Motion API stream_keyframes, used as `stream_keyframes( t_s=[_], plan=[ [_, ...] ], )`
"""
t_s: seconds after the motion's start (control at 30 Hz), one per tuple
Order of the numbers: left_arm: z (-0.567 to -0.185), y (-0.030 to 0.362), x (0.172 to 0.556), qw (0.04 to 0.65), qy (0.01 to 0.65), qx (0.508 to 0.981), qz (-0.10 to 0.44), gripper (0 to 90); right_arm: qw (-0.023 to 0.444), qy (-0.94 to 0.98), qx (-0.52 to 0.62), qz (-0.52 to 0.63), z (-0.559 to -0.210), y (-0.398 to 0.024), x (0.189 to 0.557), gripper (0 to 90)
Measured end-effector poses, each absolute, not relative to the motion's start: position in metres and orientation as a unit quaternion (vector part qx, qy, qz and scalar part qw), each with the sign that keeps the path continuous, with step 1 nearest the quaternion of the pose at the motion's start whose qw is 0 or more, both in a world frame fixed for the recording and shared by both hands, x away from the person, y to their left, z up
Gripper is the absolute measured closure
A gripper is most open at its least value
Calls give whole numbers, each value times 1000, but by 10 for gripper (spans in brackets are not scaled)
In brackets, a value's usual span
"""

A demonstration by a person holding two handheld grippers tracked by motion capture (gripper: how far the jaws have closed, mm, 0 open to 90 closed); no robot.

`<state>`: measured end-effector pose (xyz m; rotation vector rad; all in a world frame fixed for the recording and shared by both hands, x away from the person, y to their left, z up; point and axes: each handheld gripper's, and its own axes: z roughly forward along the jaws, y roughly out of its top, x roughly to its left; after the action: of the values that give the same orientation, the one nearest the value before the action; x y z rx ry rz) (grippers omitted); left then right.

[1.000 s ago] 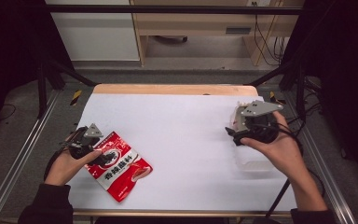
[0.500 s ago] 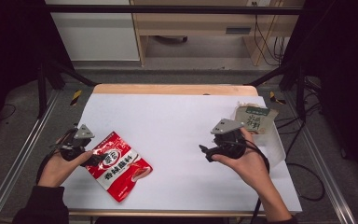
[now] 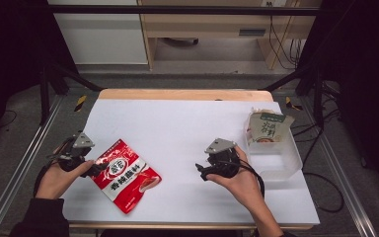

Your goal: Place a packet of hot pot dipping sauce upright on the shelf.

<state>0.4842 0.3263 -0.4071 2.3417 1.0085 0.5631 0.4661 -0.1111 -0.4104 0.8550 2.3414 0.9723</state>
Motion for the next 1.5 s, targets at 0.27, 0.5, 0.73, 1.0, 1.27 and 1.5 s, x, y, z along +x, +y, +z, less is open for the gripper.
stream_keyframes(
  t_s=[0.27,0.5,0.73,1.0,1.27,1.5],
  plan=[
    [-407,338,482,262,384,860,209,62,228,852,317,349,-430,-106,465,153],
    [-408,348,481,262,398,854,206,64,225,846,333,349,-441,-110,461,151],
    [-413,356,478,261,411,849,204,68,229,845,334,348,-445,-111,457,149],
    [-420,366,473,261,421,844,206,111,240,848,331,337,-449,-112,455,150],
    [-432,380,475,260,438,839,190,176,234,854,330,327,-455,-111,457,151],
    [-444,379,479,254,440,846,163,231,232,858,327,322,-457,-111,457,151]
  ],
)
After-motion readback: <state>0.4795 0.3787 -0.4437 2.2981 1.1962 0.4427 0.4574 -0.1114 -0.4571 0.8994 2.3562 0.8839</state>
